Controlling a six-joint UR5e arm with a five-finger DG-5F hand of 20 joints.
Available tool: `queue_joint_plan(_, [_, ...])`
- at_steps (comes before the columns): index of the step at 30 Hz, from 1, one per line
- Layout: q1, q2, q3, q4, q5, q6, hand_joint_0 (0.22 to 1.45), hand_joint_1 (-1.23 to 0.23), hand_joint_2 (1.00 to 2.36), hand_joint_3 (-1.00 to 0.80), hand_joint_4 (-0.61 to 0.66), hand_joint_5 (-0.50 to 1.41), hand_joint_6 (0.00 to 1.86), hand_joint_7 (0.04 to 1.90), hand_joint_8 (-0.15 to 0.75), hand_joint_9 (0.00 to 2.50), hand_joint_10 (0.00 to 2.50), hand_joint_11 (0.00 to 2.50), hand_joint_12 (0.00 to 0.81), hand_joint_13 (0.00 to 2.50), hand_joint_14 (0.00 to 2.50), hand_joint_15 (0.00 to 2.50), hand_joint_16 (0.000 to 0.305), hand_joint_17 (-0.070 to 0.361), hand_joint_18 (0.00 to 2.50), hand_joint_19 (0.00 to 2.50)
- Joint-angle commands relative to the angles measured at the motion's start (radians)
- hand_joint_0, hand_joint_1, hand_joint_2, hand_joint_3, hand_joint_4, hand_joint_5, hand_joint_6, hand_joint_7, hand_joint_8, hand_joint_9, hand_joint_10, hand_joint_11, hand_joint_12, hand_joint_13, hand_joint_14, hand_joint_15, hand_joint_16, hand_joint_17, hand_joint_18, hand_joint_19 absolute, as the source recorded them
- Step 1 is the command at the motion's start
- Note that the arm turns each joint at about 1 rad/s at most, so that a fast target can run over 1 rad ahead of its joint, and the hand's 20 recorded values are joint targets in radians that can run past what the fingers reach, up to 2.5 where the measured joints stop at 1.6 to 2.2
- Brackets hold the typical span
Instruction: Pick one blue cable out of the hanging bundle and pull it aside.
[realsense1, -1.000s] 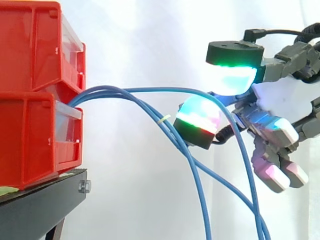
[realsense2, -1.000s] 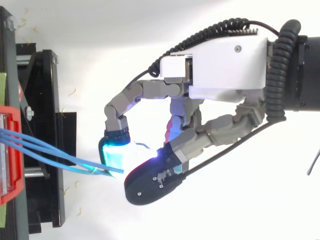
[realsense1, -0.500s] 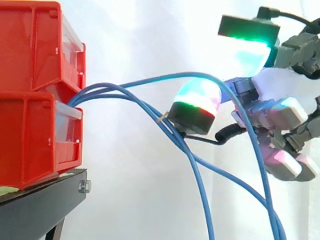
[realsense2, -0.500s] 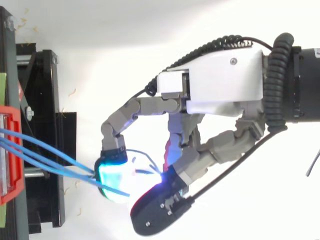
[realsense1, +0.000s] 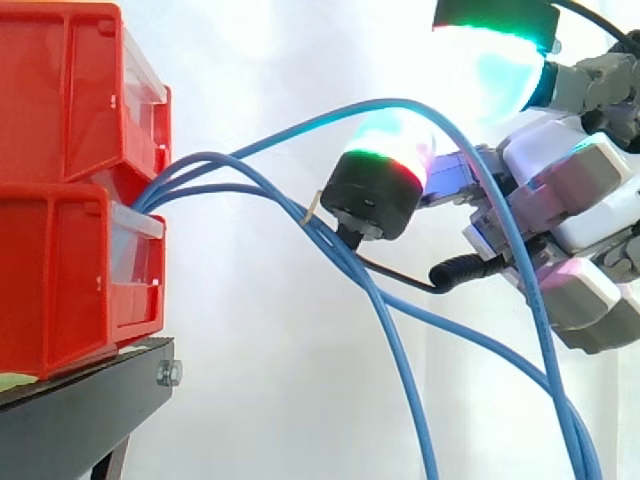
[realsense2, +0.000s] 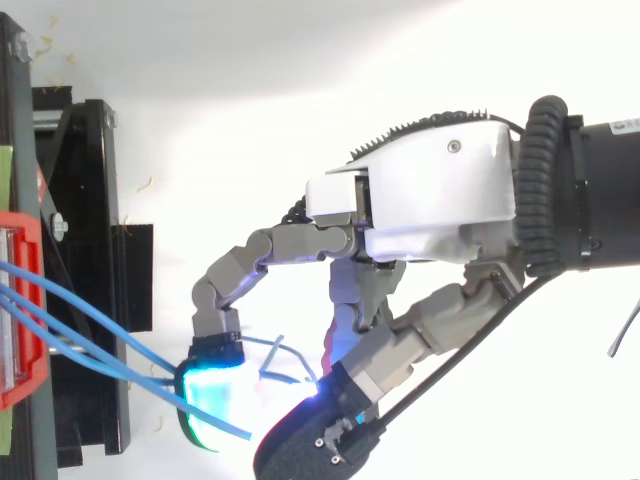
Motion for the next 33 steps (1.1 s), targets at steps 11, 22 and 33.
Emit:
queue_joint_plan(11, [0.000, 0.000, -0.031, 0.026, -0.003, 0.003, 0.30, -0.53, 1.00, -0.50, -0.22, 0.12, 0.55, 1.28, 0.149, 1.56, 0.00, 0.07, 0.361, 1.13, 0.01, 0.37, 0.062, 0.140, 1.15, 0.56])
queue_joint_plan(22, [0.000, 0.000, -0.040, 0.044, -0.003, 0.003, 0.33, -0.74, 1.00, -0.50, -0.25, 0.13, 0.51, 1.34, 0.148, 1.63, 0.01, 0.11, 0.333, 1.16, 0.01, 0.38, 0.057, 0.129, 1.15, 0.56])
queue_joint_plan(33, [0.000, 0.000, -0.041, 0.050, -0.005, 0.000, 0.43, -0.75, 1.00, -0.50, -0.30, 0.13, 0.53, 1.31, 0.122, 1.61, 0.01, 0.16, 0.294, 1.11, 0.02, 0.41, 0.048, 0.109, 1.06, 0.61])
